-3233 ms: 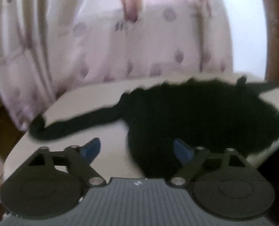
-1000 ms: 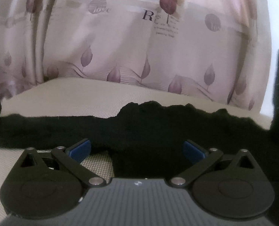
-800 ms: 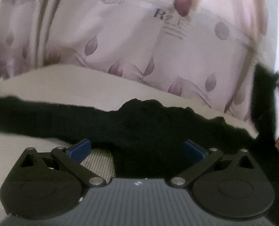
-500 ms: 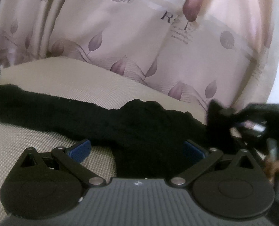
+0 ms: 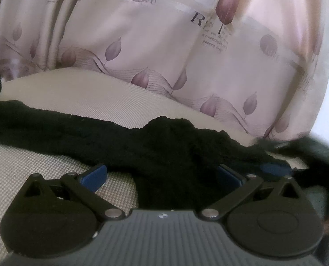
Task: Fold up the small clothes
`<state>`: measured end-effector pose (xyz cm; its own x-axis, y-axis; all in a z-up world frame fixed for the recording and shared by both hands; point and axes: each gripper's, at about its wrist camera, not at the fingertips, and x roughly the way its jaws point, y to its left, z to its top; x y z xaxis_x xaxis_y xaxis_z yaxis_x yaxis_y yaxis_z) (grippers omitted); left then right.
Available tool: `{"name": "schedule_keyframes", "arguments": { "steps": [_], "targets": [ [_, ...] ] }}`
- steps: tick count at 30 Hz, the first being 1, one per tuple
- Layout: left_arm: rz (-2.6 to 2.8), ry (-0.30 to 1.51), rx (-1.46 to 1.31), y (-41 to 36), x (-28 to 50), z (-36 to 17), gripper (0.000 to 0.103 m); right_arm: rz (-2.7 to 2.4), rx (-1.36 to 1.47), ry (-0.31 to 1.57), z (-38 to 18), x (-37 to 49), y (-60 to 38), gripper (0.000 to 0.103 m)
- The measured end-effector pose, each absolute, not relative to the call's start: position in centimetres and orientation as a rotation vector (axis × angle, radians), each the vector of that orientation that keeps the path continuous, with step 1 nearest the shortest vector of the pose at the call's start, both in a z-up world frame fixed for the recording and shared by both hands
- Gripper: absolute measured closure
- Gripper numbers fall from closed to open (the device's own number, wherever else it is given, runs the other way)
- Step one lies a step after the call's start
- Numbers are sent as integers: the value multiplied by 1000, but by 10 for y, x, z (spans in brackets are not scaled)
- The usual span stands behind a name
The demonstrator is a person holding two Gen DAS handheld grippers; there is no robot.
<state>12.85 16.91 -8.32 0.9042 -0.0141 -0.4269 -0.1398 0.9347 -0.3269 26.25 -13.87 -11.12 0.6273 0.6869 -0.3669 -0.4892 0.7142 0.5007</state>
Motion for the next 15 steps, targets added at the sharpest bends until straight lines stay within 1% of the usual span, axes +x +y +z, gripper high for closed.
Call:
{"name": "schedule_keyframes", "arguments": {
  "steps": [5, 7, 8, 10, 13, 15],
  "targets": [
    [36, 401, -226, 146, 123, -67, 0, 502, 599, 527, -103, 259, -267, 1],
    [-2, 380, -176, 130, 127, -54, 0, 342, 601, 515, -102, 266, -323, 2],
    [-16, 373, -161, 121, 131, -49, 0, 275, 593, 520, -102, 272, -350, 4],
    [-37, 377, -138, 105, 146, -41, 0, 205, 582, 549, -106, 287, -390, 5],
    [-61, 430, -84, 82, 183, -42, 0, 195, 599, 606, -116, 311, -417, 5],
    [-51, 464, -71, 73, 204, -49, 0, 218, 575, 638, -122, 325, -414, 5]
  ]
}}
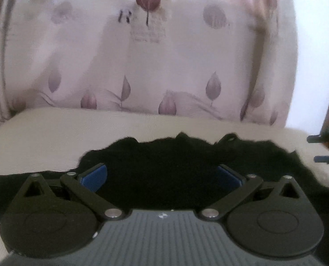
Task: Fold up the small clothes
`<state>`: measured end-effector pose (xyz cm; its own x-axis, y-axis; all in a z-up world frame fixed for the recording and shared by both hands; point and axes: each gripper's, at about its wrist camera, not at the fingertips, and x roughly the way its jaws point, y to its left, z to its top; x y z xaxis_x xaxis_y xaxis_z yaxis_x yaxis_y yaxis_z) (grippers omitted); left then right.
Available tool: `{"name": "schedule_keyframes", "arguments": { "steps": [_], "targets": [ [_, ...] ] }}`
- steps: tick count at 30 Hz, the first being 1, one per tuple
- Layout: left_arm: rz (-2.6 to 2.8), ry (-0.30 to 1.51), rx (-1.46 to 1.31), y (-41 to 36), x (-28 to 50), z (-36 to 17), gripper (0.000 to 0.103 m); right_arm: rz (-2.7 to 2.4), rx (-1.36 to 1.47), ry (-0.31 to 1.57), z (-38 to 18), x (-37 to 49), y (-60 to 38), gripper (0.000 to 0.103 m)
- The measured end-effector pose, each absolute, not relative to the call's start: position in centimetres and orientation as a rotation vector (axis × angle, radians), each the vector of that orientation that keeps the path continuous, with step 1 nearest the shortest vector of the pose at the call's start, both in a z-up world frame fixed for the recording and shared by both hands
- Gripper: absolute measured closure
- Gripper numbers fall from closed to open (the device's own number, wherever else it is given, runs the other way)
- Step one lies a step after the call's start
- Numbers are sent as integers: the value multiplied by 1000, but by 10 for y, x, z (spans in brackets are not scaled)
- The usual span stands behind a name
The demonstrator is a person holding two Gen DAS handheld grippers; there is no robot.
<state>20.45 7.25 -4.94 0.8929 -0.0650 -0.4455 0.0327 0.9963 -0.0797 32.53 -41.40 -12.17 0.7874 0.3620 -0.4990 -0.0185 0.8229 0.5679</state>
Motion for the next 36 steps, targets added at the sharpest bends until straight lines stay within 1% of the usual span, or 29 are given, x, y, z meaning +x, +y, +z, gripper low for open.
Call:
{"name": "schedule_keyframes", "arguments": {
  "steps": [1, 2, 4, 5, 6, 7, 8, 12, 14, 18, 23, 26, 30, 31, 32, 33, 34, 36],
  "targets": [
    [-49, 482, -67, 70, 214, -55, 0, 249, 544, 674, -125, 333, -408, 6],
    [-39, 502, -62, 68, 222, -61, 0, 257, 513, 695, -127, 340, -403, 9],
    [-13, 528, -52, 66, 231, -74, 0, 293, 447, 724, -131, 348, -391, 46],
    [-8, 534, -52, 66, 233, -79, 0, 308, 420, 738, -133, 353, -386, 74],
    [-2, 538, -52, 68, 233, -83, 0, 308, 391, 743, -134, 355, -381, 80],
    [3, 548, -52, 68, 234, -86, 0, 320, 349, 735, -134, 356, -376, 83],
    [3, 564, -56, 69, 236, -88, 0, 330, 315, 719, -133, 358, -372, 90],
    [14, 589, -77, 73, 241, -91, 0, 257, 259, 573, -115, 362, -374, 93],
    [25, 610, -76, 73, 243, -93, 0, 191, 252, 511, -109, 365, -383, 97],
    [33, 638, -44, 68, 246, -95, 0, 214, 331, 575, -127, 379, -398, 97],
    [47, 654, -18, 65, 249, -97, 0, 265, 471, 512, -112, 349, -413, 96],
    [58, 656, -5, 63, 250, -97, 1, 349, 391, 528, -100, 315, -387, 96],
    [58, 655, -11, 65, 250, -97, 2, 429, 200, 677, -112, 284, -337, 96],
    [51, 646, -16, 66, 248, -95, 4, 426, 114, 750, -125, 283, -322, 96],
    [41, 634, -17, 68, 244, -92, 8, 416, 81, 746, -129, 280, -316, 96],
    [36, 624, -18, 72, 237, -86, 8, 397, 71, 731, -128, 276, -314, 96],
    [44, 601, -32, 77, 227, -78, 8, 381, 70, 750, -124, 275, -313, 95],
    [59, 527, -86, 97, 196, -62, 1, 366, 117, 686, -111, 262, -317, 92]
  ]
}}
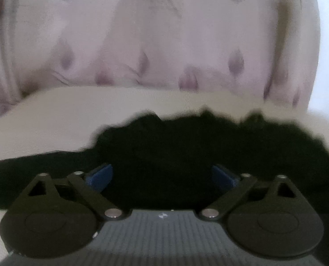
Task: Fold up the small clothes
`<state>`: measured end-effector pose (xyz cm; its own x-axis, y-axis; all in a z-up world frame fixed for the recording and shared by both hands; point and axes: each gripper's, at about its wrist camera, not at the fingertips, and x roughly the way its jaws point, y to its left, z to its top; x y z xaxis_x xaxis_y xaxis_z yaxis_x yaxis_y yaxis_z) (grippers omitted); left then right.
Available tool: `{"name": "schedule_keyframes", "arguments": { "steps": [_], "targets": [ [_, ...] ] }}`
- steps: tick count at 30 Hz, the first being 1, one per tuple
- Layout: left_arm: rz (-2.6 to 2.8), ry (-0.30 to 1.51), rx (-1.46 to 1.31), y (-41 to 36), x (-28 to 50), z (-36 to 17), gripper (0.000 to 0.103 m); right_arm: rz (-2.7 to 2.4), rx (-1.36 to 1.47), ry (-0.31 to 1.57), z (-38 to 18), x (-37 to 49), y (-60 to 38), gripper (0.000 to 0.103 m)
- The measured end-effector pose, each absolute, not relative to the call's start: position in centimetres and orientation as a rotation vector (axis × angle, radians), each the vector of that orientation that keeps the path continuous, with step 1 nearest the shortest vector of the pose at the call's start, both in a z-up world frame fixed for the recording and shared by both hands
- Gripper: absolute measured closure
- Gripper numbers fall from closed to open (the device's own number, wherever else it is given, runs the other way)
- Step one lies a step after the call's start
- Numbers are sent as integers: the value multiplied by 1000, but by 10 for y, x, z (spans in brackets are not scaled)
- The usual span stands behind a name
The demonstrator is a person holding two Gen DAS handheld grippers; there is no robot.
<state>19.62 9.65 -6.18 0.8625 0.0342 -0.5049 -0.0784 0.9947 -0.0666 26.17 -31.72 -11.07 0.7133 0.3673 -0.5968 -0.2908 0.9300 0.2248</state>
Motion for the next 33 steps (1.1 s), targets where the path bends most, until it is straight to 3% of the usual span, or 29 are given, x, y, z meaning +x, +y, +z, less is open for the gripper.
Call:
{"name": "schedule_keyframes", "arguments": {
  "steps": [1, 2, 3, 5, 13, 16, 27, 28, 29, 30, 33],
  "targets": [
    [73, 498, -101, 108, 181, -55, 0, 388, 141, 645, -103, 252, -320, 89],
    [92, 474, -103, 120, 165, -48, 0, 401, 142, 612, -99, 242, -321, 75],
    [112, 465, -97, 132, 152, -43, 0, 389, 123, 588, -96, 234, -319, 52],
    [146, 479, -99, 158, 130, -38, 0, 347, 93, 548, -99, 222, -313, 21],
    [330, 577, -197, 269, 85, -48, 0, 276, -13, 551, -125, 210, -272, 22],
    [442, 536, -224, 306, 71, -51, 1, 278, -74, 547, -128, 208, -261, 22],
    [535, 603, -201, 388, 120, -72, 2, 247, -127, 587, -134, 213, -250, 21],
    [525, 619, -192, 390, 128, -75, 18, 245, -127, 589, -134, 213, -249, 21],
    [527, 643, -207, 393, 130, -79, 73, 243, -126, 587, -134, 213, -250, 21],
    [525, 659, -248, 397, 131, -81, 99, 242, -125, 586, -134, 212, -250, 21],
    [517, 570, -379, 400, 123, -64, 96, 243, -110, 574, -133, 212, -252, 21]
  ]
}}
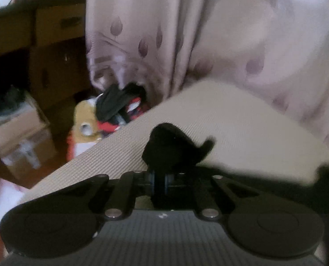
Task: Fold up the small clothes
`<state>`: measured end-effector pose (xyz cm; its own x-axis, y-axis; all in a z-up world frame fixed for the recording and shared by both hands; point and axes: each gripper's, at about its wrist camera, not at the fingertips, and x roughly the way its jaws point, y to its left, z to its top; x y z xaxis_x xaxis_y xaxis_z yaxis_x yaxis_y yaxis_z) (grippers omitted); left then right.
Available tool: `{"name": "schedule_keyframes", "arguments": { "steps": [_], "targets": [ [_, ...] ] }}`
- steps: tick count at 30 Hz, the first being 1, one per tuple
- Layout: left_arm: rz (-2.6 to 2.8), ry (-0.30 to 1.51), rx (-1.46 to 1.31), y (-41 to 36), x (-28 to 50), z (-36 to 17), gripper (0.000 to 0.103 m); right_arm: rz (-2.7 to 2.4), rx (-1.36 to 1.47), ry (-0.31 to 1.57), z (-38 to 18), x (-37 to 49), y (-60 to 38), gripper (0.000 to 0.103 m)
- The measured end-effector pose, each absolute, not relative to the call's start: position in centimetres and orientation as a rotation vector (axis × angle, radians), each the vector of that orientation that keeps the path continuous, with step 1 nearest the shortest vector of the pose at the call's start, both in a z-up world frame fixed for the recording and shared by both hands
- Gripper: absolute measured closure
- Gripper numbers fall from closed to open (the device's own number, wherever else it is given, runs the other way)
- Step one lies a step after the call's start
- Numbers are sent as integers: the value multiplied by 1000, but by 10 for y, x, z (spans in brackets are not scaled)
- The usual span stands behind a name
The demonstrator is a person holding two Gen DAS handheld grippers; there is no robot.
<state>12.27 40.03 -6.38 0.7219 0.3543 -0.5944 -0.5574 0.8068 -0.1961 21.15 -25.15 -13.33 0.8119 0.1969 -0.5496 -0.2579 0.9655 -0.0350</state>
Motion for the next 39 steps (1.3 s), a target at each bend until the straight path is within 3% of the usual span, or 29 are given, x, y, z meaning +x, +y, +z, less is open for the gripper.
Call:
{"name": "schedule_keyframes", "arguments": {
  "steps": [7, 15, 21, 29, 30, 31, 32, 33, 34, 35, 39],
  "targets": [
    [346, 411, -338, 315, 130, 42, 96, 258, 4, 539, -132, 211, -271, 21],
    [35, 385, -306, 147, 179, 128, 96, 298, 130, 471, -129, 202, -294, 21],
    [-142, 428, -212, 11, 222, 125, 96, 331, 200, 438, -128, 198, -305, 21],
    [-334, 571, -139, -112, 275, 42, 95, 355, 235, 423, -129, 196, -311, 20],
    [-368, 572, -133, -120, 280, 30, 92, 359, 235, 423, -129, 196, -311, 20],
    [-388, 570, -113, -128, 282, 19, 79, 360, 235, 422, -129, 196, -311, 19],
    [-406, 571, -79, -136, 281, 8, 52, 360, 235, 421, -129, 195, -311, 19],
    [-418, 569, -48, -142, 279, 1, 37, 365, 236, 421, -129, 195, -311, 18],
    [-426, 554, -22, -142, 278, -4, 12, 370, 238, 423, -129, 196, -312, 18],
    [-430, 510, -3, -138, 265, -5, 4, 372, 240, 422, -129, 195, -312, 18],
    [-385, 393, 19, -106, 231, -5, 0, 375, 255, 428, -130, 196, -314, 17]
  ]
}}
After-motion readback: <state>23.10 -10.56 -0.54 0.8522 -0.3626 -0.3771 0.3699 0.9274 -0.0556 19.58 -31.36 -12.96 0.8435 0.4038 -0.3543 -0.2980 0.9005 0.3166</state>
